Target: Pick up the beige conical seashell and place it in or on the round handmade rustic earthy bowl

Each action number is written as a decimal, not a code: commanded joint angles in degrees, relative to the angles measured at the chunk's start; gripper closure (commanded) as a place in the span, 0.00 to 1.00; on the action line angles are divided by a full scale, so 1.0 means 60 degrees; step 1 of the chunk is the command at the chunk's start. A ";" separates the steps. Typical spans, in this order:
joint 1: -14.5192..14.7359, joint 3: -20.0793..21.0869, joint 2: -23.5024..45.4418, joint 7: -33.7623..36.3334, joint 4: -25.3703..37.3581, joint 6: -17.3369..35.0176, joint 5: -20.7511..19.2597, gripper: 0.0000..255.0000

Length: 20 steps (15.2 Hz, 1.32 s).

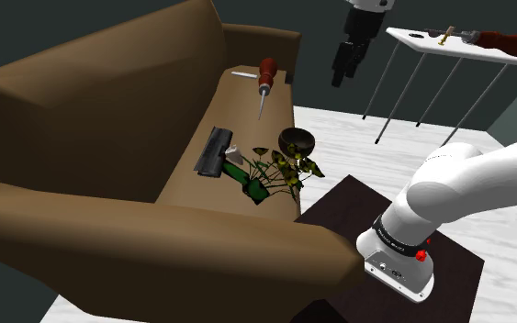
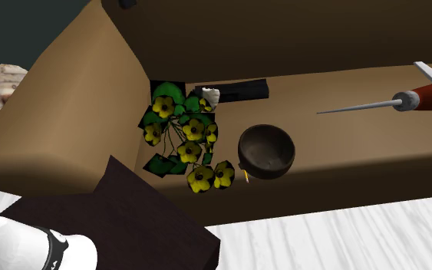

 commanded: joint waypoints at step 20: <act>-0.0007 0.1386 0.4906 0.2025 -0.1086 0.6526 -0.0603 0.00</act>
